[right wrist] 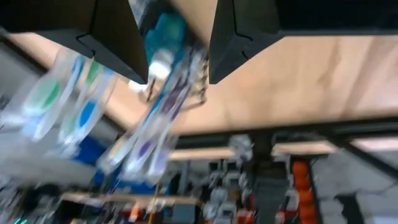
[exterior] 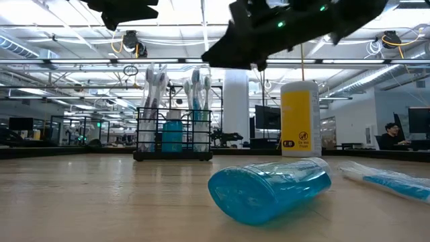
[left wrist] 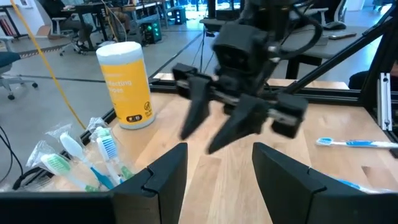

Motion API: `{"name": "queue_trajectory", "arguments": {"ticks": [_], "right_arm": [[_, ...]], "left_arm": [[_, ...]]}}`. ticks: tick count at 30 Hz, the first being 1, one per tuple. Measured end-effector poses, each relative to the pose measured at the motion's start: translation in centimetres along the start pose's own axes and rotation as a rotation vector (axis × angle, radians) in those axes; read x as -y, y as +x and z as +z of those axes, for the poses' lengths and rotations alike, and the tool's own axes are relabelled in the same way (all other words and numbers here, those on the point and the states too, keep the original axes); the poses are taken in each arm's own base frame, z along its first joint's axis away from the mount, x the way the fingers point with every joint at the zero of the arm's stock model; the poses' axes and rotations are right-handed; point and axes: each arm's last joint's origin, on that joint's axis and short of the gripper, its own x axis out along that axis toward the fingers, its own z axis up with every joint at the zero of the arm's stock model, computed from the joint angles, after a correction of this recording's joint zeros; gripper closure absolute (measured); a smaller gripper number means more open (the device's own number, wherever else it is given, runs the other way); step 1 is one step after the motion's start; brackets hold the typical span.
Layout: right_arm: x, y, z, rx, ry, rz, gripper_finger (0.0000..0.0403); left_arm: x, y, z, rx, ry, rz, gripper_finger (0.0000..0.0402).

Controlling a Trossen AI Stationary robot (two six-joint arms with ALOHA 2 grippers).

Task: Pick & Place toothbrushing station
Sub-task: Put the blue toothbrush into the black mesh organizer

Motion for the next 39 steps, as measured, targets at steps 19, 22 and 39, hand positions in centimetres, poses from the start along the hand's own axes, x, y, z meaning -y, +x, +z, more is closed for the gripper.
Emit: {"name": "queue_trajectory", "arguments": {"ticks": [19, 22, 39], "right_arm": [[-4.6, -5.5, -2.8, -0.554, 0.325, 0.341, 0.0238], [-5.6, -6.6, -3.3, -0.705, 0.486, 0.405, 0.0238], [-10.7, -12.4, -4.6, -0.541, -0.315, 0.711, 0.0238]], "left_arm": [[0.2, 0.0, -0.1, -0.018, -0.187, -0.068, 0.0213], [0.3, 0.0, -0.1, -0.028, -0.216, -0.107, 0.0213], [0.9, 1.0, -1.1, -0.082, -0.233, -0.114, 0.0213]]}}
